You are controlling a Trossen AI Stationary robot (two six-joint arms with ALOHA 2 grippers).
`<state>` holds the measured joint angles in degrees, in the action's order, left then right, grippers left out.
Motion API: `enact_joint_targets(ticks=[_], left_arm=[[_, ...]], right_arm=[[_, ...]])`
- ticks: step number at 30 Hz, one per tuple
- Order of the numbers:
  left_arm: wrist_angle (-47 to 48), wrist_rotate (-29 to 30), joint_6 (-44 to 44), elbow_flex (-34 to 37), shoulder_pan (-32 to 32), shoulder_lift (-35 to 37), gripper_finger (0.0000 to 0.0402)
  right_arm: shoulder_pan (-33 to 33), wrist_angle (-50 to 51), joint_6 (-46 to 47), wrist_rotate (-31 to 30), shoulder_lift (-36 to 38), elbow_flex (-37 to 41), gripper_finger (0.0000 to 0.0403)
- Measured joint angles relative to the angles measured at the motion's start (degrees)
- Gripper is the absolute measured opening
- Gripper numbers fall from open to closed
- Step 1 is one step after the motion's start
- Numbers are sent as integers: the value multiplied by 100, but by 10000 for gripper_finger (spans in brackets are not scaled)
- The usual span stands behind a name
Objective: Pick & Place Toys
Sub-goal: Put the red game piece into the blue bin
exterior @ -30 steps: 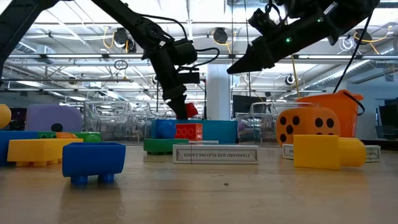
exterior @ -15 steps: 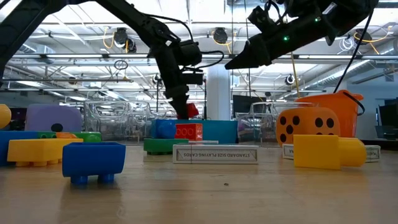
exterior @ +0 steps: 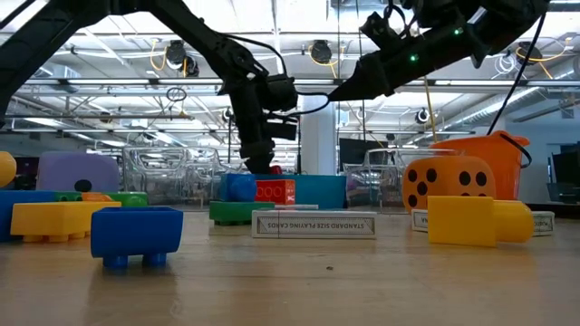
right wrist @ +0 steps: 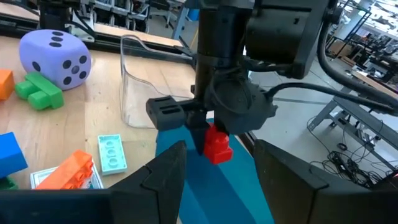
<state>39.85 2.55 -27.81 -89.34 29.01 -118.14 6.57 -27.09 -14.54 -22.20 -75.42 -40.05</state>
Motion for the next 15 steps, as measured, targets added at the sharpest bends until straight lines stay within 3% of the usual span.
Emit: enact_joint_targets(ticks=[7, 15], left_arm=[[129, 98, -41, -2, 77, -25, 181], [112, 303, -101, -2, 197, -25, 145]], right_arm=[[20, -53, -7, 4, -2, 0, 181], [20, -45, 30, 4, -2, 0, 181]])
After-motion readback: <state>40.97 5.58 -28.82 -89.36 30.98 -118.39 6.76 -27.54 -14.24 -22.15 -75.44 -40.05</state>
